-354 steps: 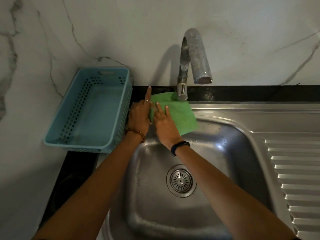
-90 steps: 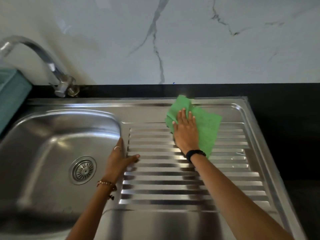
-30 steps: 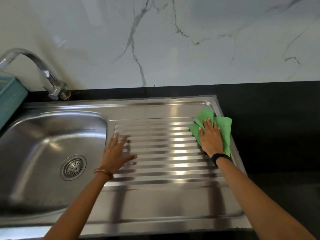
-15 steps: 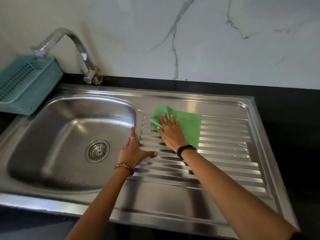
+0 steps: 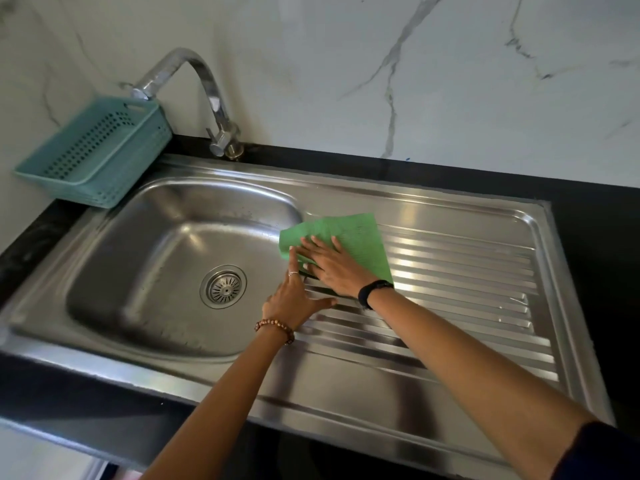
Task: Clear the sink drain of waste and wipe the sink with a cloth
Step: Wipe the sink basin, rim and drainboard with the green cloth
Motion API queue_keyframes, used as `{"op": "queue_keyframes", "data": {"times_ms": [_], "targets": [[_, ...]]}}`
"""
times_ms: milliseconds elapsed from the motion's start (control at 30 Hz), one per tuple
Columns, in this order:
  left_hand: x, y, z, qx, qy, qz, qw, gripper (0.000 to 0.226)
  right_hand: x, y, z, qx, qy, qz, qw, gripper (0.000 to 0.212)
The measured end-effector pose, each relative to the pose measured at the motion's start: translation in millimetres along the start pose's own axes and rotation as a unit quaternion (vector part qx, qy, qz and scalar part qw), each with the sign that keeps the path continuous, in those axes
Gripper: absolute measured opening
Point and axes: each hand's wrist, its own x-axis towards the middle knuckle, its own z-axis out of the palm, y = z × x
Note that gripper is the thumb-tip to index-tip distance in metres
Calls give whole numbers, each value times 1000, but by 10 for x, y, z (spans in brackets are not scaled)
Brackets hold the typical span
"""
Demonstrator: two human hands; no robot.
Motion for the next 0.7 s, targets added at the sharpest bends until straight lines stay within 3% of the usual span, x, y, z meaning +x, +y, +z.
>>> {"op": "queue_keyframes", "data": {"times_ms": [133, 233, 400, 533, 700], "targets": [[-78, -13, 57, 24, 43, 19, 999, 118, -392, 223, 51, 3, 51, 38, 998, 50], [-127, 142, 197, 88, 59, 109, 988, 102, -809, 500, 57, 12, 96, 112, 989, 50], [-203, 741, 603, 171, -35, 243, 954, 81, -1604, 979, 82, 7, 157, 221, 962, 48], [-276, 949, 843, 205, -84, 238, 946, 74, -2162, 1420, -11, 33, 211, 360, 908, 48], [-269, 882, 796, 192, -80, 245, 947, 70, -2273, 1403, -2, 43, 220, 414, 882, 50]]}}
